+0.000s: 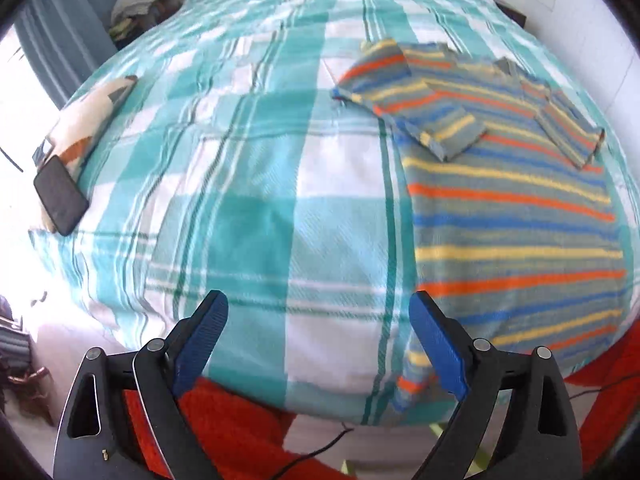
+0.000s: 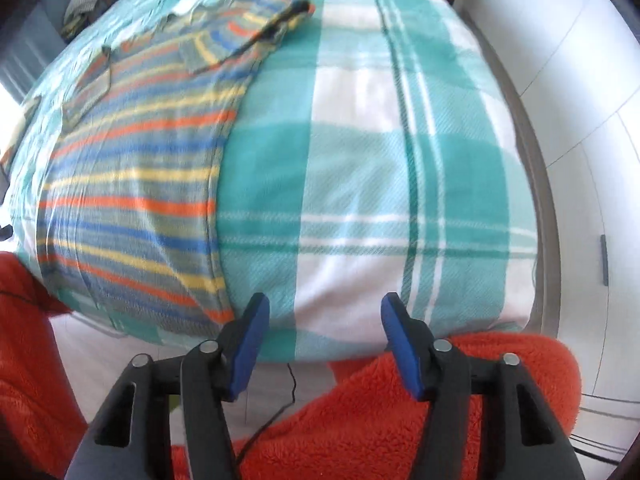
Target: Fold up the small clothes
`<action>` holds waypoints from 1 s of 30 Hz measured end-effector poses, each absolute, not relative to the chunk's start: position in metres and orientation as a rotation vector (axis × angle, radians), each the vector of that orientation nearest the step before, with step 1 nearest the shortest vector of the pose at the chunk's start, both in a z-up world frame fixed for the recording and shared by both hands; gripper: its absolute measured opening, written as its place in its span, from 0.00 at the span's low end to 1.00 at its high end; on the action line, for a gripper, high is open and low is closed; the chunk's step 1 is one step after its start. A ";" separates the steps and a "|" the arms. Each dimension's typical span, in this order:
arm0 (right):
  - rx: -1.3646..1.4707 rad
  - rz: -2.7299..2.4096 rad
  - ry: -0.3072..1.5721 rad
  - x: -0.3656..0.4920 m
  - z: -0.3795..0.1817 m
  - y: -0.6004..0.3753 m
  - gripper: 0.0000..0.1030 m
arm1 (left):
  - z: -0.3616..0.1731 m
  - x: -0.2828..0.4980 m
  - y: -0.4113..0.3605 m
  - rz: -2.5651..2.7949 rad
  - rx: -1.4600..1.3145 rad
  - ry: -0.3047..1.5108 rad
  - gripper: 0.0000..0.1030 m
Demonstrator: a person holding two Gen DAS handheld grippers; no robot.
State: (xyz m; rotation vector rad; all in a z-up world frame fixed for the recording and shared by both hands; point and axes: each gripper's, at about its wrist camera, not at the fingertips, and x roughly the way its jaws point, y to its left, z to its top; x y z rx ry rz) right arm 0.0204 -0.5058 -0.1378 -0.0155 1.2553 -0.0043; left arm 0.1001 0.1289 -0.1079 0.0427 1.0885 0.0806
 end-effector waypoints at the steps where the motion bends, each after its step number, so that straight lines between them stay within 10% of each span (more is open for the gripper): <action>1: -0.001 -0.040 1.193 0.021 -0.132 -0.505 0.67 | -0.113 0.112 0.127 0.095 0.036 1.038 0.93; 14: -0.059 0.072 1.000 0.009 -0.125 -0.395 0.67 | -0.233 0.236 0.175 0.228 -0.054 1.003 1.00; 30: -0.049 0.071 1.098 0.020 -0.147 -0.378 0.67 | -0.230 0.226 0.170 0.227 -0.077 0.916 1.00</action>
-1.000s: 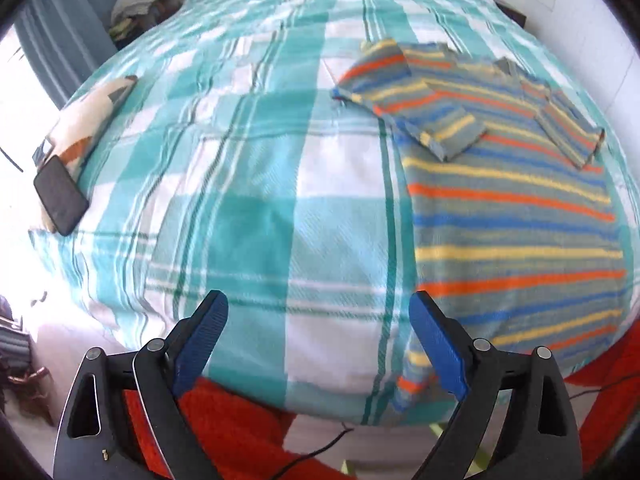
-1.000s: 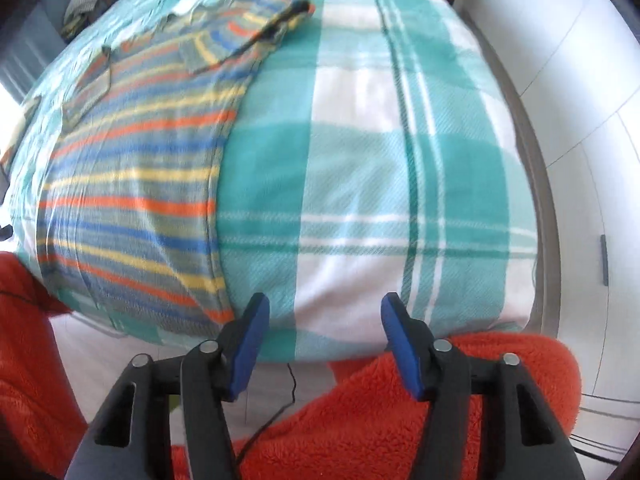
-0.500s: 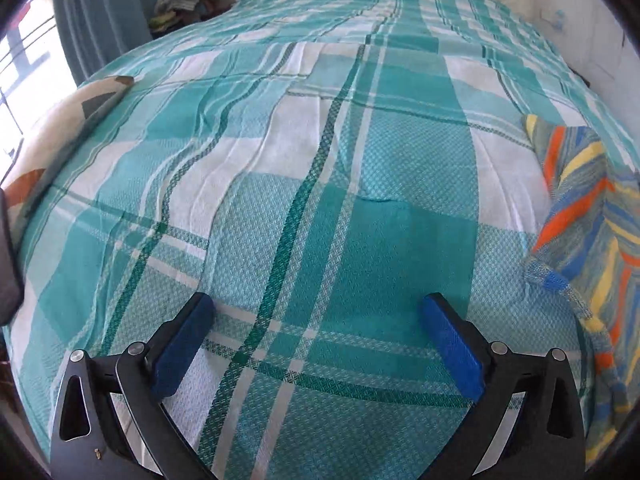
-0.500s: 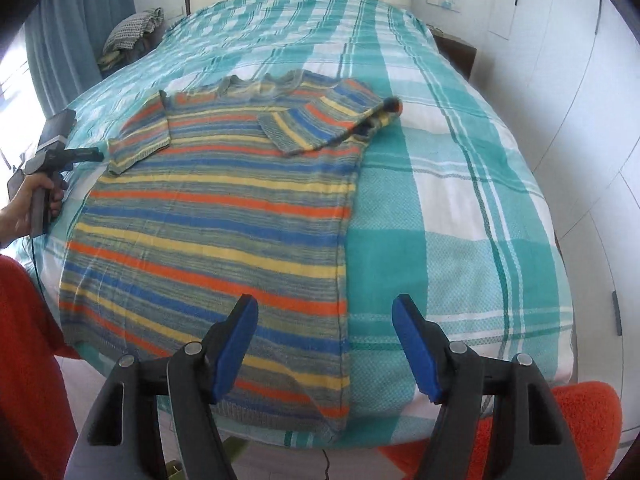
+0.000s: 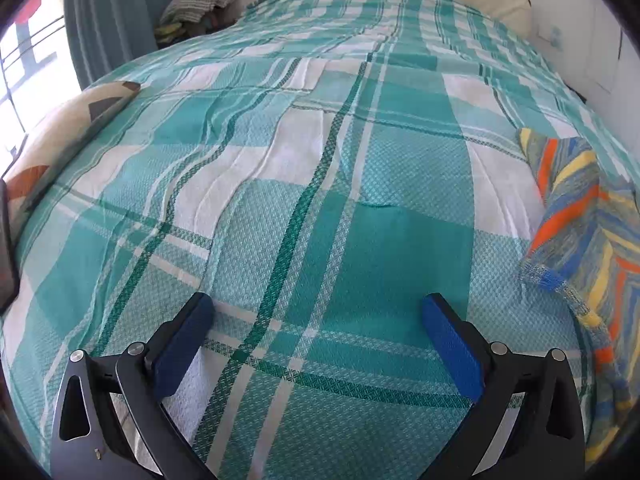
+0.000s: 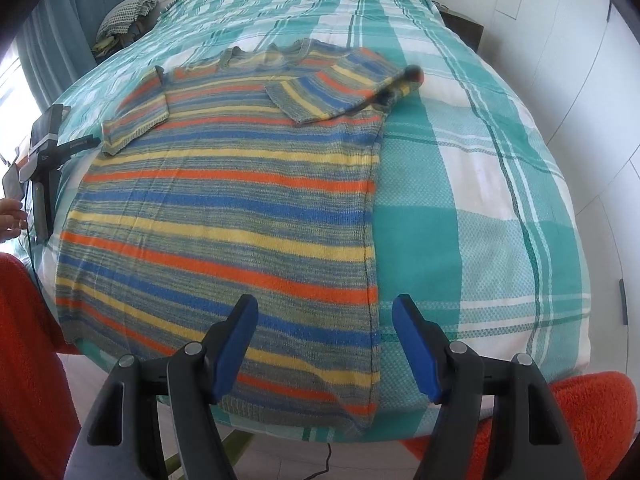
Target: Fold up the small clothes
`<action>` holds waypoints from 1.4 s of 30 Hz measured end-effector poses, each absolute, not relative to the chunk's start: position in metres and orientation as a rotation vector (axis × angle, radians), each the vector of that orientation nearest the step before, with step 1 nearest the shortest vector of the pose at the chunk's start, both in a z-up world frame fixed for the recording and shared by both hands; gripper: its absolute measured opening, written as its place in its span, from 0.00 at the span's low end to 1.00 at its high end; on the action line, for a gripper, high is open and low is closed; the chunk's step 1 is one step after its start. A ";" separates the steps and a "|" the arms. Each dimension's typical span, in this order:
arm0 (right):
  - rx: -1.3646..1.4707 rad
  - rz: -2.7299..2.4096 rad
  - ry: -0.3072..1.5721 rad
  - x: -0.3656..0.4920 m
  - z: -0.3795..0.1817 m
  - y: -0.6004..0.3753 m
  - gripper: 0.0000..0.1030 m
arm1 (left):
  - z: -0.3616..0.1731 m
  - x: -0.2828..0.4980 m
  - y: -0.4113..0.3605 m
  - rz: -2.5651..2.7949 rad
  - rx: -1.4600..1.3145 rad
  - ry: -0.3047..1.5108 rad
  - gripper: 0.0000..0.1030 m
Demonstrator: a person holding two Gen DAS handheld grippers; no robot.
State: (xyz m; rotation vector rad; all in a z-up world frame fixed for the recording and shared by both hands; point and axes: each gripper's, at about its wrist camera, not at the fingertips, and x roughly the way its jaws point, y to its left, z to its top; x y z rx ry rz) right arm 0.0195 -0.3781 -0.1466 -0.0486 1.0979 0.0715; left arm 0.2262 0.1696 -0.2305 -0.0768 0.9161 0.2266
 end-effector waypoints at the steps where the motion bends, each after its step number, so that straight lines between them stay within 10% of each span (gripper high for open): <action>1: -0.051 0.070 1.099 0.020 -0.147 -0.378 0.67 | -0.231 0.226 0.169 0.227 -0.078 0.916 1.00; 42: 0.040 0.082 1.023 0.000 -0.133 -0.380 0.67 | -0.232 0.229 0.165 0.237 -0.074 0.913 1.00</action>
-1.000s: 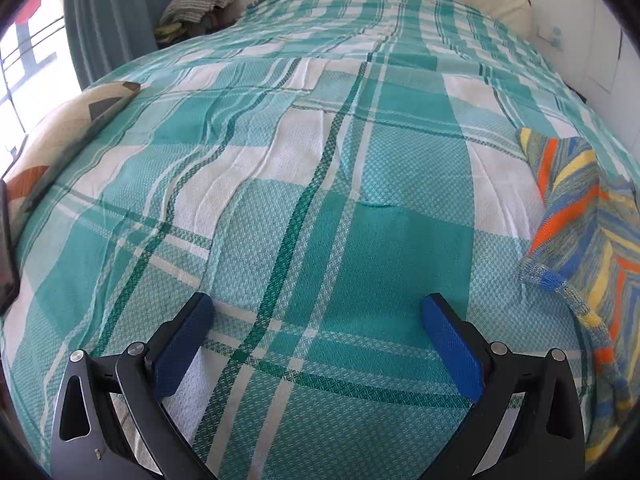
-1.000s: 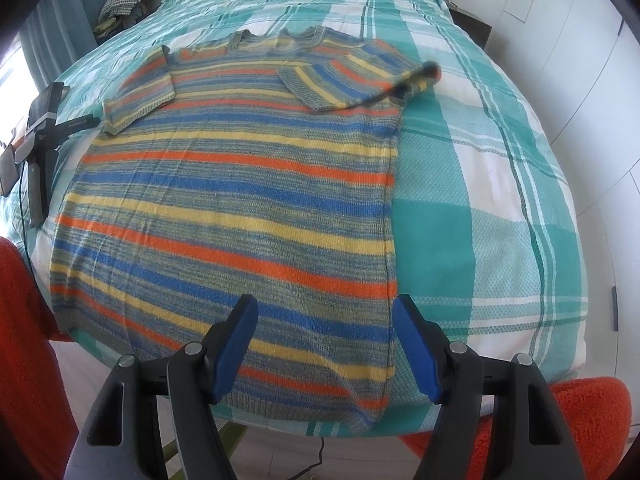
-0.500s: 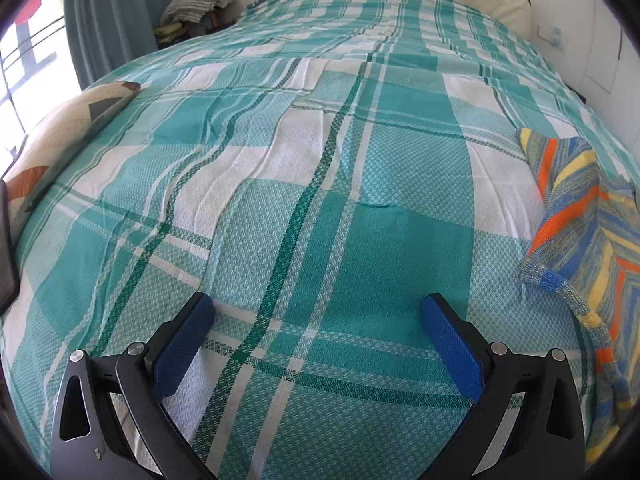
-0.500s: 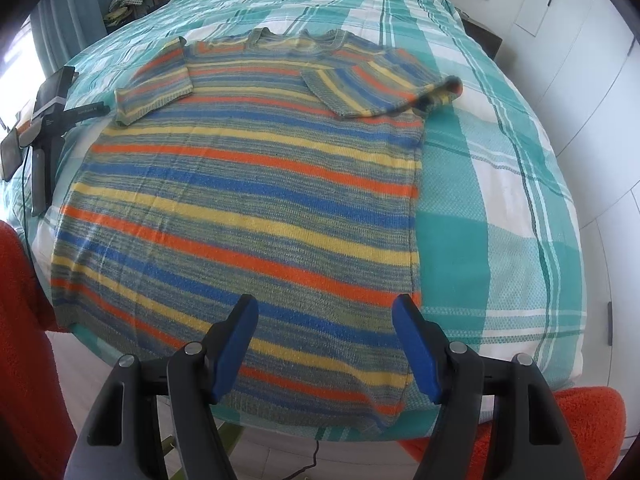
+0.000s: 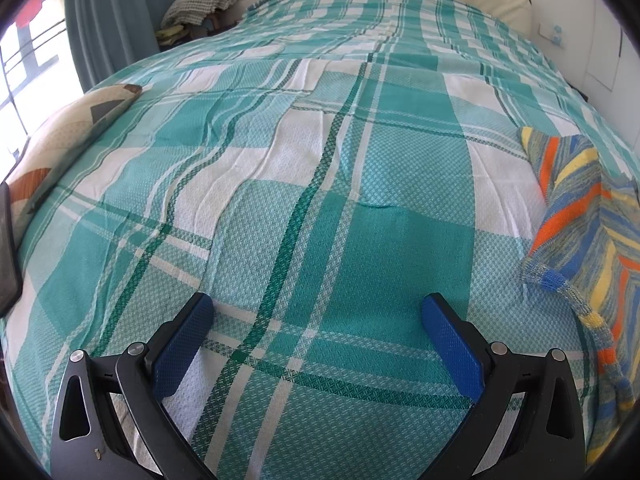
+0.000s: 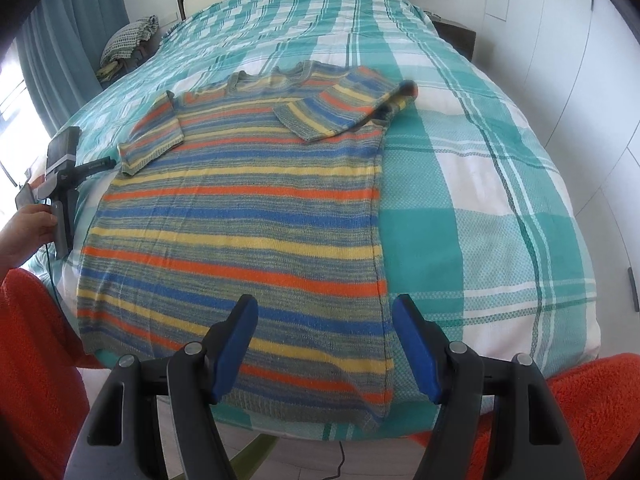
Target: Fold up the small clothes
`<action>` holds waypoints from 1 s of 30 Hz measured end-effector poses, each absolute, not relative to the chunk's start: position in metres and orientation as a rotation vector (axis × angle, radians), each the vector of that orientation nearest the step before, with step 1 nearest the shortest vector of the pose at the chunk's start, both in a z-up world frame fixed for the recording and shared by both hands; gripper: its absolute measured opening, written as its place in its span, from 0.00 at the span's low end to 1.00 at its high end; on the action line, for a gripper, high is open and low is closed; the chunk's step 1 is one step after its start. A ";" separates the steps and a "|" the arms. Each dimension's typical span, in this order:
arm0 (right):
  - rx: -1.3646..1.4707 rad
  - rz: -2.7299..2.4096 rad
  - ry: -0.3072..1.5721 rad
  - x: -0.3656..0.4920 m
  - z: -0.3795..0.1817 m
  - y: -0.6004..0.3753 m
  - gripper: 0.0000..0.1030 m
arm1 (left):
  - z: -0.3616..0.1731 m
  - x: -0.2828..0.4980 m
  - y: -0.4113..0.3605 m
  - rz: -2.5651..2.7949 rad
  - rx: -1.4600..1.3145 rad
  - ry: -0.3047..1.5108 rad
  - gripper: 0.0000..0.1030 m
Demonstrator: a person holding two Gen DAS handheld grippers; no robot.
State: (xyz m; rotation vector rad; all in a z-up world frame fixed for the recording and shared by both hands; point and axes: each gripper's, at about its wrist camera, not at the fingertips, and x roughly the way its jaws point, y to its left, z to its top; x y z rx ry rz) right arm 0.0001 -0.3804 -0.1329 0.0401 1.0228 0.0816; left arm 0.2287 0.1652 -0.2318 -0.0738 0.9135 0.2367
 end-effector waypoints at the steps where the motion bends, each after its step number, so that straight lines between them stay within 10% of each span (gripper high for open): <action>1: 0.055 0.078 1.021 -0.001 -0.133 -0.384 0.67 | -0.232 0.229 0.165 0.237 -0.075 0.913 1.00; 17: 0.123 0.116 0.995 0.007 -0.120 -0.414 0.67 | -0.168 0.161 0.143 0.184 -0.173 0.916 0.99; 30: -0.279 0.328 0.963 0.195 -0.104 -0.378 0.71 | -0.183 0.117 0.080 0.121 -0.001 0.852 0.99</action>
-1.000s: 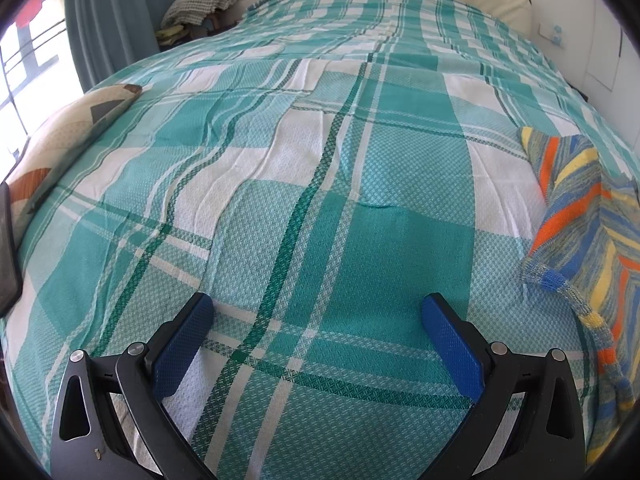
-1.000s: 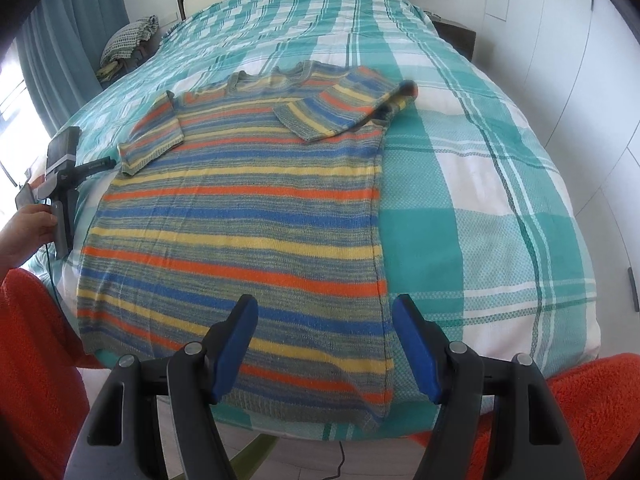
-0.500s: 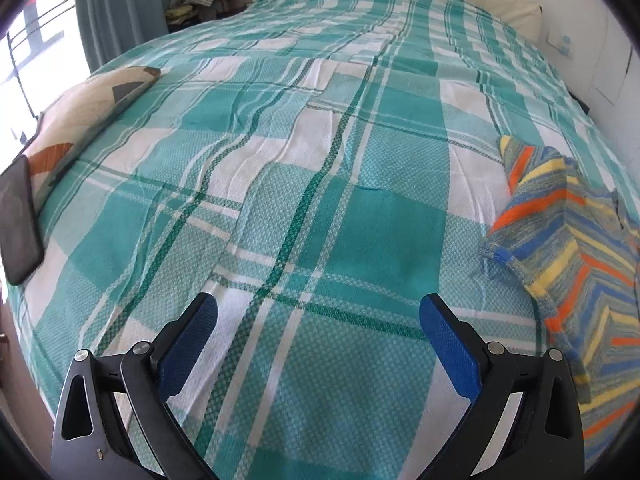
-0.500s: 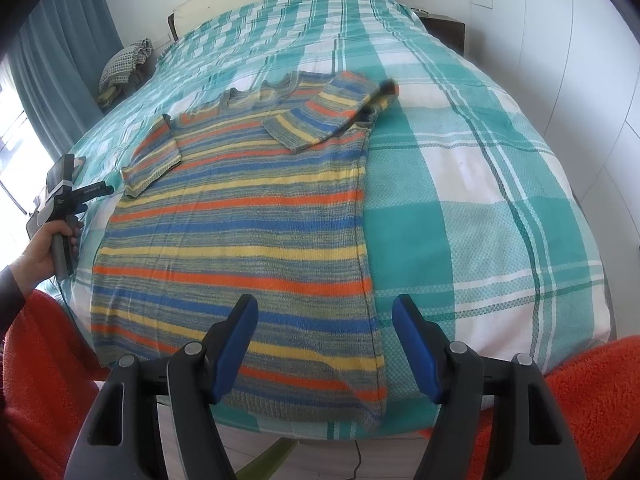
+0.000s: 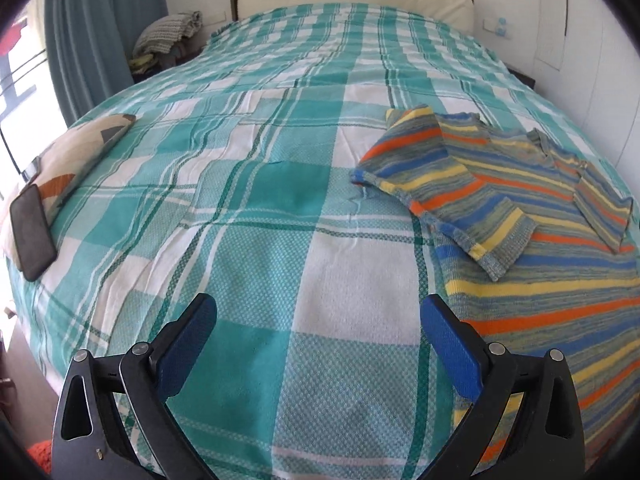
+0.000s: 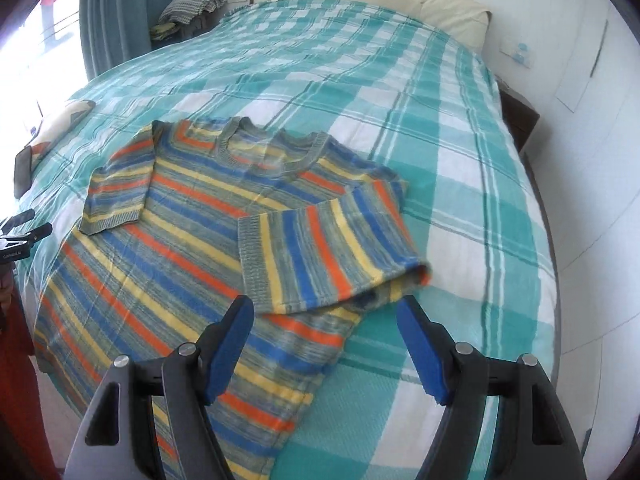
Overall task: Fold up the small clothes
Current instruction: 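Grasp a sleeve cuff with the right tool and fold it across the body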
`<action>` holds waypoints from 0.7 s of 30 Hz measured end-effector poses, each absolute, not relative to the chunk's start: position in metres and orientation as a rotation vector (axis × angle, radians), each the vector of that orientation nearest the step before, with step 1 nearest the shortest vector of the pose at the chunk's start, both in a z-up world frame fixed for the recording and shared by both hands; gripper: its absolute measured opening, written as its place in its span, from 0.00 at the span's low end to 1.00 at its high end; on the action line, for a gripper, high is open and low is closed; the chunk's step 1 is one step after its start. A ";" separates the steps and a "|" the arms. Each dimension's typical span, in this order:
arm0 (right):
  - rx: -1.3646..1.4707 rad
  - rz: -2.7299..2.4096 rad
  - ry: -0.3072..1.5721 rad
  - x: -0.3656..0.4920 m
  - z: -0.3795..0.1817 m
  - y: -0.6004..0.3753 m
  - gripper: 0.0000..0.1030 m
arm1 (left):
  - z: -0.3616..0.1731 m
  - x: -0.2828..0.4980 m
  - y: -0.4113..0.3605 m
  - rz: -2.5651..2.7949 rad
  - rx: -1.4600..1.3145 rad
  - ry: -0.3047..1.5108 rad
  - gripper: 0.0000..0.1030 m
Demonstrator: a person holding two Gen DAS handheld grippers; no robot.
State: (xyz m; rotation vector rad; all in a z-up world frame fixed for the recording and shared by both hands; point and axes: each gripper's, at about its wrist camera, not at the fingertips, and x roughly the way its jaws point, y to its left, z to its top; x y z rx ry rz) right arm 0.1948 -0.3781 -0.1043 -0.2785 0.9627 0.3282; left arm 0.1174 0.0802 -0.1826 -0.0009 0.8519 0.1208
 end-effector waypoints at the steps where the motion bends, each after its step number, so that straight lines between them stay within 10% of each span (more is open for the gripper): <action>1: -0.302 0.369 0.986 0.204 -0.120 -0.360 0.71 | -0.184 0.119 0.081 0.130 0.006 0.853 0.99; 6: -0.335 0.415 1.122 0.243 -0.194 -0.317 0.60 | -0.194 0.124 0.083 0.139 -0.004 0.898 0.99; 8: -0.207 0.370 1.114 0.252 -0.186 -0.338 0.05 | -0.194 0.123 0.085 0.140 -0.011 0.901 0.99; 21: 0.555 -0.194 0.937 0.187 -0.106 -0.660 0.04 | -0.199 0.122 0.085 0.117 -0.071 0.910 0.99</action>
